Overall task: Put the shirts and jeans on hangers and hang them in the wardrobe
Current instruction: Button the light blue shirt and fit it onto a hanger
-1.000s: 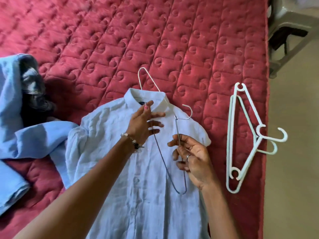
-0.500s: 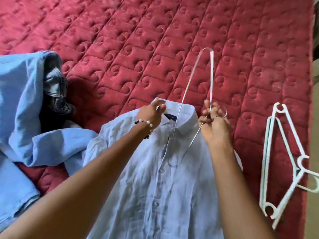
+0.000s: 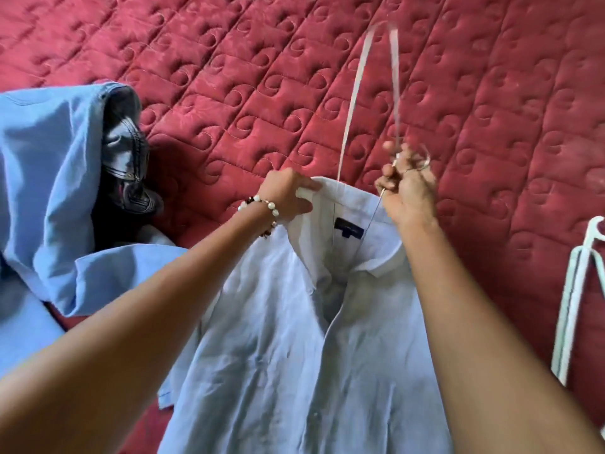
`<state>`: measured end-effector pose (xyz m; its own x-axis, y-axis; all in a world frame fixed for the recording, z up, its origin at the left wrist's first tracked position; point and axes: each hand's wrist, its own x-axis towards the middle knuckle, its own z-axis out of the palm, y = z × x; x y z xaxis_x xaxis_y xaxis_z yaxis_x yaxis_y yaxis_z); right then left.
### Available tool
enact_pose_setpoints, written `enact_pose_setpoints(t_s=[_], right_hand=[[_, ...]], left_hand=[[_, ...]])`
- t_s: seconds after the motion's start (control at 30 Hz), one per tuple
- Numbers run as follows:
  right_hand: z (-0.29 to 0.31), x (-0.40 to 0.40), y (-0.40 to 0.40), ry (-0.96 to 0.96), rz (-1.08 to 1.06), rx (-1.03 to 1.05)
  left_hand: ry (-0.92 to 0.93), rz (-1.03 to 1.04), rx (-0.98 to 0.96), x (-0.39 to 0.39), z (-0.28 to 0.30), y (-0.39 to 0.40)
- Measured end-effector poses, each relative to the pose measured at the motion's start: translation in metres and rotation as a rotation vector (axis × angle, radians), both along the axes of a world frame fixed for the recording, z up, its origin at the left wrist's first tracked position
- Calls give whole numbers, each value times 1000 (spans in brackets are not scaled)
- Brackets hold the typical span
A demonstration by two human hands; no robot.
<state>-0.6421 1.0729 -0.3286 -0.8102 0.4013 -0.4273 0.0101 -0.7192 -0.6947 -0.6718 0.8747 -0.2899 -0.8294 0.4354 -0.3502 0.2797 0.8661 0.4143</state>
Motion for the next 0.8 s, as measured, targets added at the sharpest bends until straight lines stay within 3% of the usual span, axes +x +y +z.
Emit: enact_pose_setpoints(t_s=[0.13,0.33,0.43,0.63,0.8], right_hand=[[-13,12,-29,-35,364,110],[-6,42,-15,-8,695,216],[3,53,-9,19,657,240],[14,34,-29,151,345,169],[15,15,-37,108,499,253]], left_hand=[[-83,110,155,-4,-1,-22],[-228,238,375,-3,-18,-44],[-286,288,445,0,-17,-46],[-262,234,394,0,-14,-34],[-229,226,400,-3,-9,-39]])
